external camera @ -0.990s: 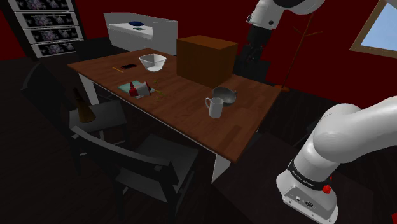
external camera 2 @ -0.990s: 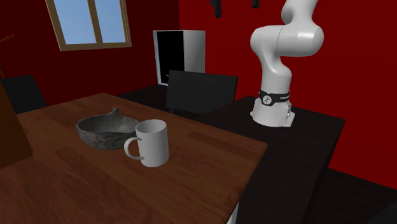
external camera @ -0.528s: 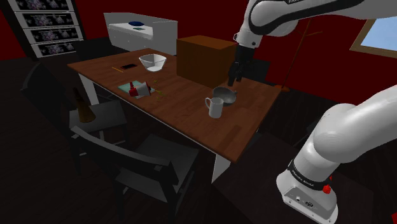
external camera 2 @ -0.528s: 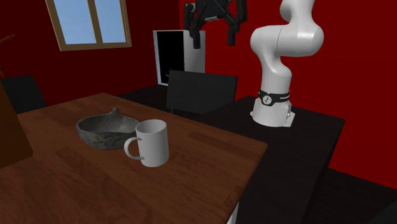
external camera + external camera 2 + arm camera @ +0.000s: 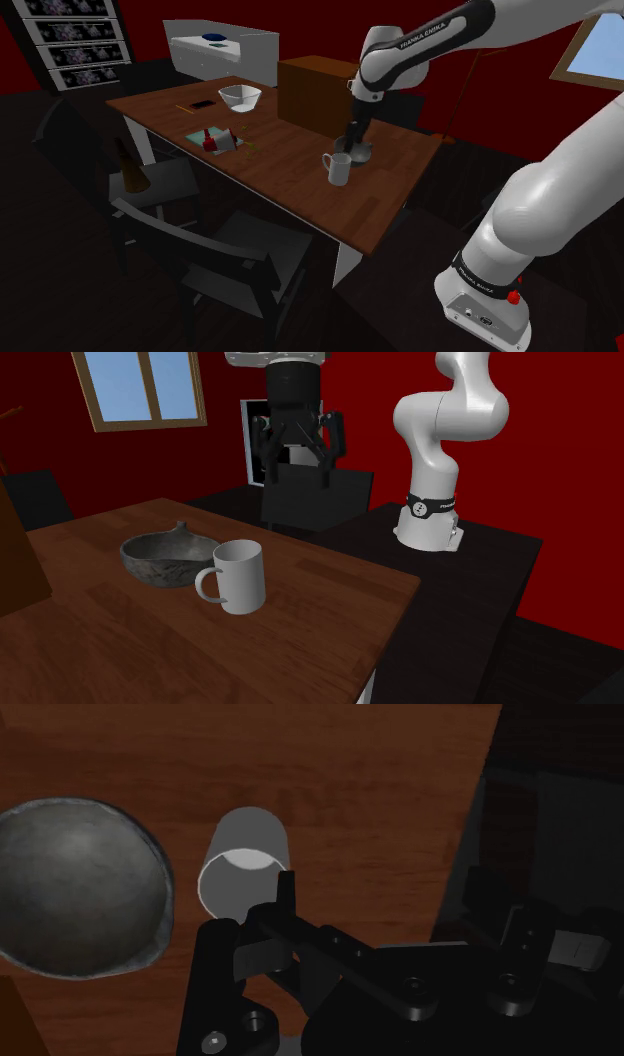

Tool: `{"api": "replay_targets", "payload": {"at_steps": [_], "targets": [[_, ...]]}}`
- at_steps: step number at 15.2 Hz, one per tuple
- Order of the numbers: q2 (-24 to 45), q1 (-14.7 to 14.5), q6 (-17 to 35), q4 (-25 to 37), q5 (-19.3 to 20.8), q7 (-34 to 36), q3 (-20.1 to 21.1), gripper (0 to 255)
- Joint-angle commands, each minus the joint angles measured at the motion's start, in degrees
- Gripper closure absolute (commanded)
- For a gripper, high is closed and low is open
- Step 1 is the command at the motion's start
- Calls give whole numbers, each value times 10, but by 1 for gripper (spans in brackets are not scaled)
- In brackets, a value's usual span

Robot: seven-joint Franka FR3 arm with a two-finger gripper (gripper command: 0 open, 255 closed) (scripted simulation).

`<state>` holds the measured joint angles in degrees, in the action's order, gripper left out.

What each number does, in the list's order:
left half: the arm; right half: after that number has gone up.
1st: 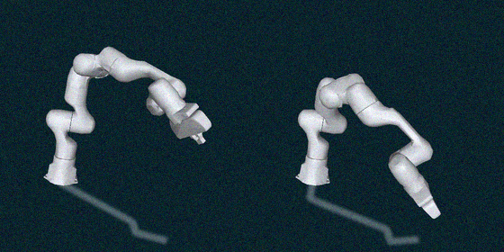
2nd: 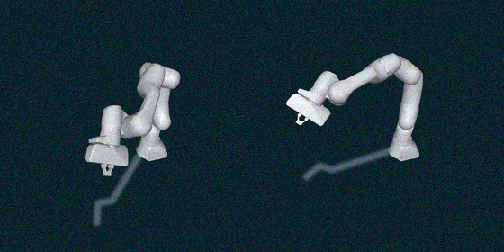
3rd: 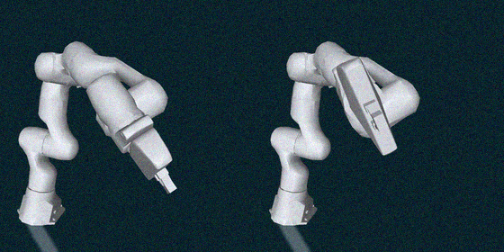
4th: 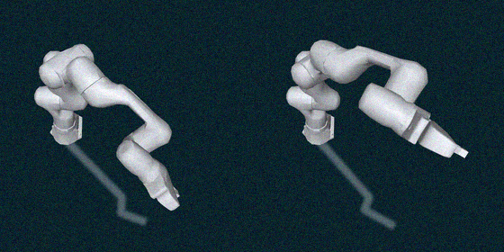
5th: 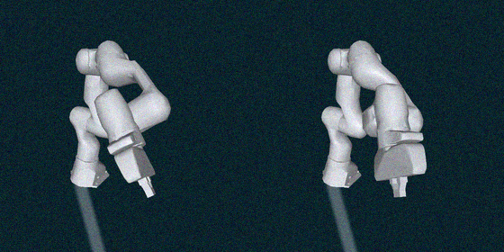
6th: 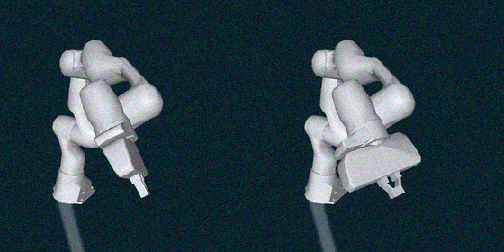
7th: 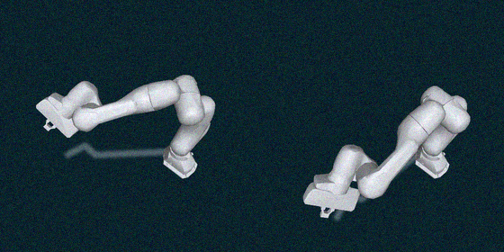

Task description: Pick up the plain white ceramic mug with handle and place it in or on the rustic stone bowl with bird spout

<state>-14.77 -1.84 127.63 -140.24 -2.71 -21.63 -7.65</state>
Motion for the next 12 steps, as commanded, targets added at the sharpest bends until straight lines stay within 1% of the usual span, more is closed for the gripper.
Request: {"api": "replay_targets", "payload": {"at_steps": [1, 8, 9, 12], "targets": [[47, -1, 33, 13, 1, -15, -3, 0], [204, 1, 126, 76, -2, -66, -10, 0], [205, 1, 126, 77, -2, -67, -10, 0], [224, 2, 148, 73, -7, -70, -8, 0]]}}
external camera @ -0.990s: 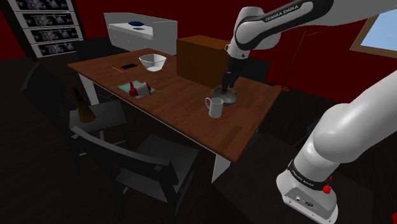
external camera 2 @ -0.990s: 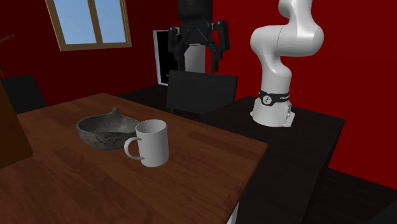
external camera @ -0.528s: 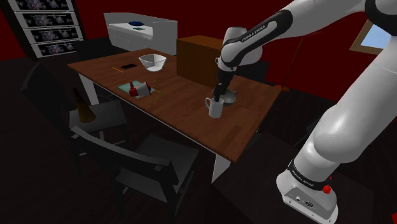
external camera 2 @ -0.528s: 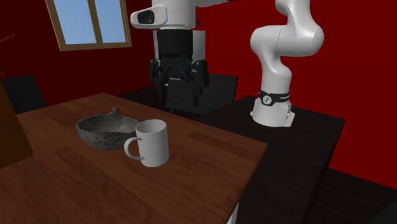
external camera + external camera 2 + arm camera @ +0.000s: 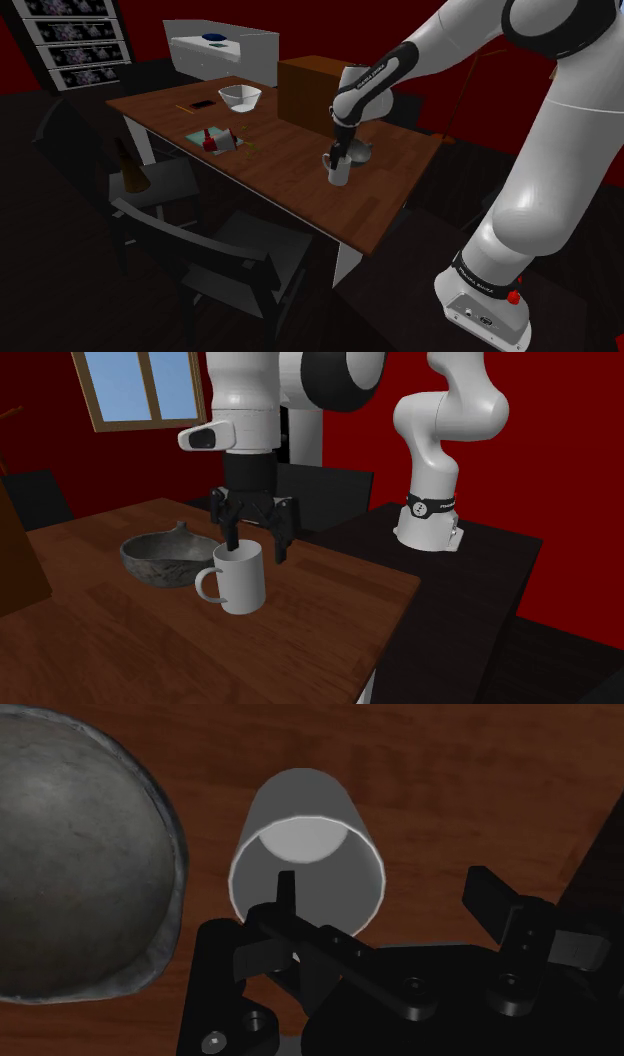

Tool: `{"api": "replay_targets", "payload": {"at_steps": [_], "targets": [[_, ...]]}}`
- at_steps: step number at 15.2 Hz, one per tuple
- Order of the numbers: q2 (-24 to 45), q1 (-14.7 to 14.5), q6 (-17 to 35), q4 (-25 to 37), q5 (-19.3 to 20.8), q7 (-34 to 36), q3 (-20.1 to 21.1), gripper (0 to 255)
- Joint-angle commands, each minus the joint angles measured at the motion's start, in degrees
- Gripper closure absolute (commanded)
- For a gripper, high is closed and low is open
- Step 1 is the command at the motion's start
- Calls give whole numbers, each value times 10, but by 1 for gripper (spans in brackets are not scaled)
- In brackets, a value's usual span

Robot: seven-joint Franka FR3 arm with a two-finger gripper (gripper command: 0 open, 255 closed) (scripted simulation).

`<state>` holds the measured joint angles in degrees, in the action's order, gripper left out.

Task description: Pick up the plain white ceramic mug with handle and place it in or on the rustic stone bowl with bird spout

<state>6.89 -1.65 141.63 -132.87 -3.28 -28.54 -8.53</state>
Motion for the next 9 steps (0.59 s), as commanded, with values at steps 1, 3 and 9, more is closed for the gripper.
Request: {"api": "replay_targets", "payload": {"at_steps": [1, 3, 9], "targets": [[13, 0, 15, -2, -4, -3, 1, 0], [26, 1, 29, -3, -8, -6, 2, 0], [37, 1, 41, -4, -11, -8, 3, 0]]}}
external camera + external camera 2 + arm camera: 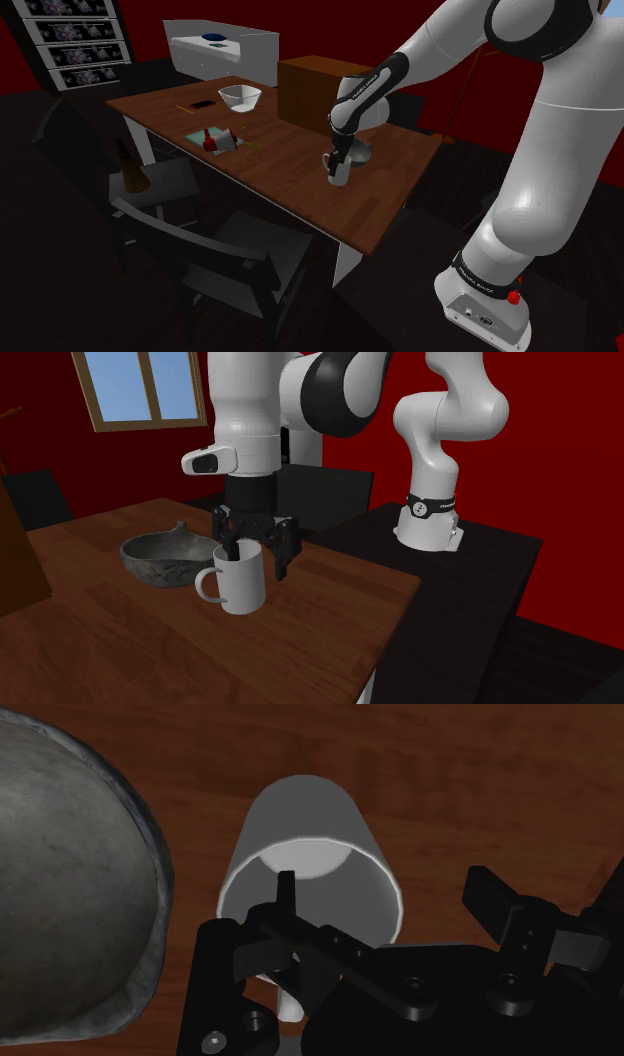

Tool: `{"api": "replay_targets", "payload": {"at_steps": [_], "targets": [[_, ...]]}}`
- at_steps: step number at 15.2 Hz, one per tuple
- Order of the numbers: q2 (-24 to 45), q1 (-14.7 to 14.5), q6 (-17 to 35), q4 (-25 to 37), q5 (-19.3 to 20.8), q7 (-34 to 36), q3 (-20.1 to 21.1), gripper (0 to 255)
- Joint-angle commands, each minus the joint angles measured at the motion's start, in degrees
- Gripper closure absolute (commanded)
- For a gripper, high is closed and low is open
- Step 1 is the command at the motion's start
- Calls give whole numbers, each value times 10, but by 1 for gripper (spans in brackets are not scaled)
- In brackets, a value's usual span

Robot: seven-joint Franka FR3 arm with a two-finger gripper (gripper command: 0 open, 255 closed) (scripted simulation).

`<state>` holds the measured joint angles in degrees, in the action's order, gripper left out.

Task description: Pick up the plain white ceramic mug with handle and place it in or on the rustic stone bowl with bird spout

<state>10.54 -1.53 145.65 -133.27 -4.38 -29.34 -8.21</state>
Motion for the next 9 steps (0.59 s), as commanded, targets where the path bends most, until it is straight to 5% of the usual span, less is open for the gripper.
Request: {"api": "replay_targets", "payload": {"at_steps": [1, 3, 4, 9], "targets": [[0, 0, 0, 0, 0, 0, 0, 0], [0, 0, 0, 0, 0, 0, 0, 0], [0, 0, 0, 0, 0, 0, 0, 255], [0, 0, 0, 0, 0, 0, 0, 255]]}}
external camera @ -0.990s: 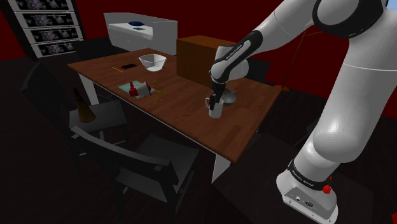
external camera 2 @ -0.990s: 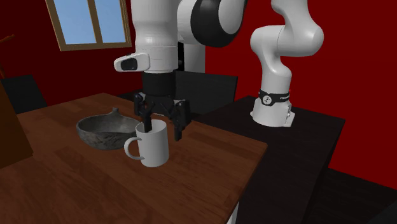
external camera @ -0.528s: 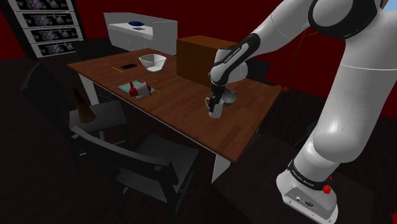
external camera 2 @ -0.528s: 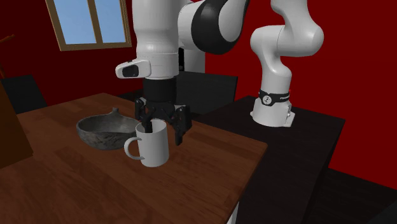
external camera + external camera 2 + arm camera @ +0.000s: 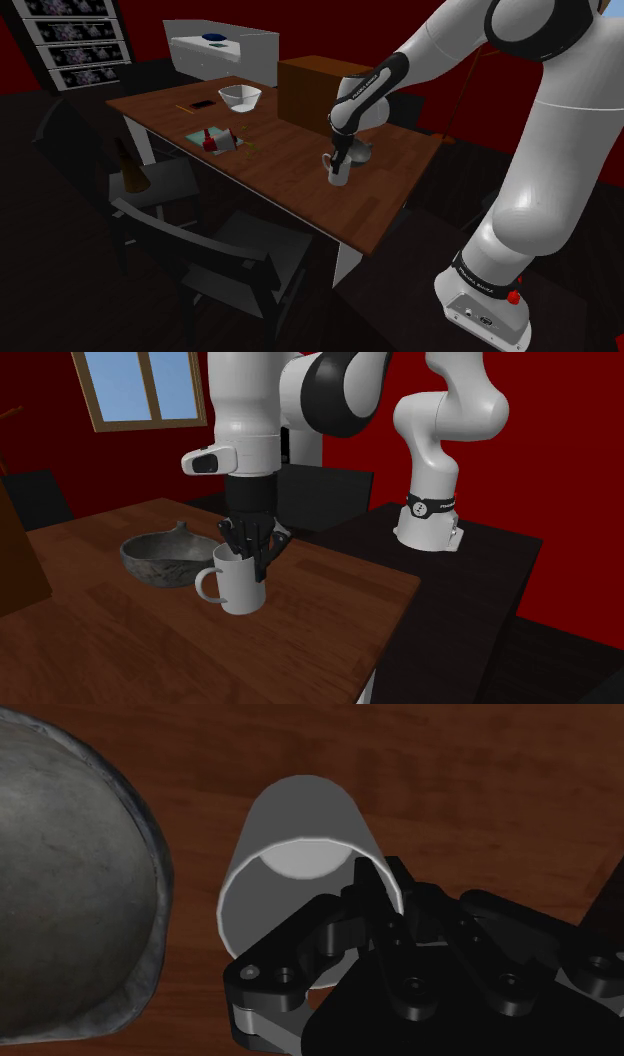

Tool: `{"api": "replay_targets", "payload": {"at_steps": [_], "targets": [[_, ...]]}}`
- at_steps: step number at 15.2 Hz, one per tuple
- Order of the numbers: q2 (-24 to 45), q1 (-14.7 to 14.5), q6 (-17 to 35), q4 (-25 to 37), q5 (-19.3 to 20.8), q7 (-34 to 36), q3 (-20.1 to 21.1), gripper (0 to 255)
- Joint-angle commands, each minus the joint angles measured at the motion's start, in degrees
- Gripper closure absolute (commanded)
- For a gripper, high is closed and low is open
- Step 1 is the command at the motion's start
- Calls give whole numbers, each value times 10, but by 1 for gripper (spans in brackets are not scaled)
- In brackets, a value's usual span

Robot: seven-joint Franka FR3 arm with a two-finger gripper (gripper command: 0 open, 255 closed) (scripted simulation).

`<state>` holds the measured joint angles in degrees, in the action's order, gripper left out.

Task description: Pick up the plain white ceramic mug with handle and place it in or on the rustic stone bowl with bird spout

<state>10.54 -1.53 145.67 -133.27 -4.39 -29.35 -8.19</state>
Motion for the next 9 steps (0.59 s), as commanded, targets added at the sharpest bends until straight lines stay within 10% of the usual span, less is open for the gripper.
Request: {"api": "replay_targets", "payload": {"at_steps": [1, 9], "targets": [[0, 0, 0, 0, 0, 0, 0, 255], [-31, -2, -36, 6, 10, 8, -3, 255]]}}
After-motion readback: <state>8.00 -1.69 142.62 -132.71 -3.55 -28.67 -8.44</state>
